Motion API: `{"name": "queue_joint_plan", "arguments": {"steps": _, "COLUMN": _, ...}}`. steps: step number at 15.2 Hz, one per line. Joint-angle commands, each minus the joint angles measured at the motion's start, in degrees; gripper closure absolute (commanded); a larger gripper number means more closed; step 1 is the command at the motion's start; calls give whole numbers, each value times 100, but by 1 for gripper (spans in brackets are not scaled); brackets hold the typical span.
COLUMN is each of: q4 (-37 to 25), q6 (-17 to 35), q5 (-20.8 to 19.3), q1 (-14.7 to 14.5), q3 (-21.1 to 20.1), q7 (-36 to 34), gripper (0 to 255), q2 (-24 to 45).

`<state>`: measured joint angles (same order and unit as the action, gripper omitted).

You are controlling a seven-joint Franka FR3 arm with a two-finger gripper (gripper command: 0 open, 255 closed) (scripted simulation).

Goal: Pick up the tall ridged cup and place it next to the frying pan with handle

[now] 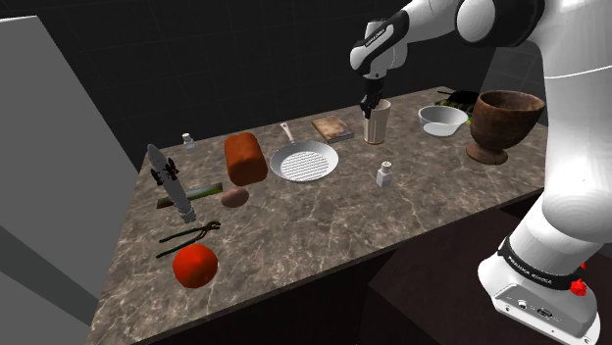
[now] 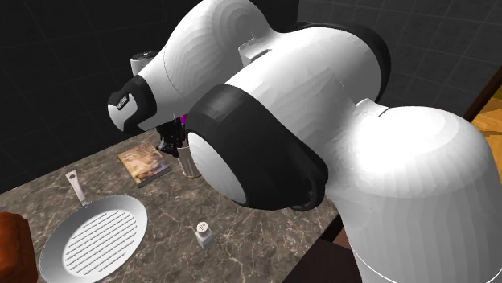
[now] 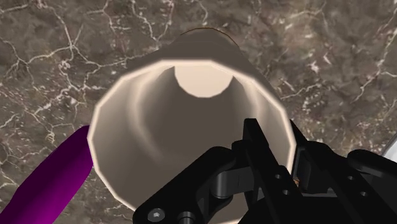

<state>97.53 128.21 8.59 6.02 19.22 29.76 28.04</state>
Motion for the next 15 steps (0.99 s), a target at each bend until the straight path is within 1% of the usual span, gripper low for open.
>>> {"name": "queue_joint_plan", "arguments": {"steps": 1, "q4": -3, "q6": 2, "q5": 0, "q1": 0, "q3": 0, "q7": 0, "gripper": 255, "q2": -2}}
{"name": "queue_joint_plan", "arguments": {"steps": 2, "q4": 1, "q6": 3, "q5": 0, "q1": 0, "q3": 1, "q7": 1, "gripper": 0, "q2": -4}}
{"name": "queue_joint_plan", "arguments": {"steps": 7, "q4": -3, "q6": 2, "q5": 0, "q1": 0, "q3": 0, "q7": 0, "gripper": 0, "q2": -2}}
{"name": "queue_joint_plan", "arguments": {"steps": 11, "q4": -185, "q6": -548, "q5": -152, "q1": -76, "q3": 80, "q7": -93, "gripper": 0, "q2": -386}}
{"name": "queue_joint_plan", "arguments": {"steps": 15, "q4": -185, "q6": -548, "q5": -153, "q1": -75, "q3": 79, "q7": -93, "gripper": 0, "q2": -386}}
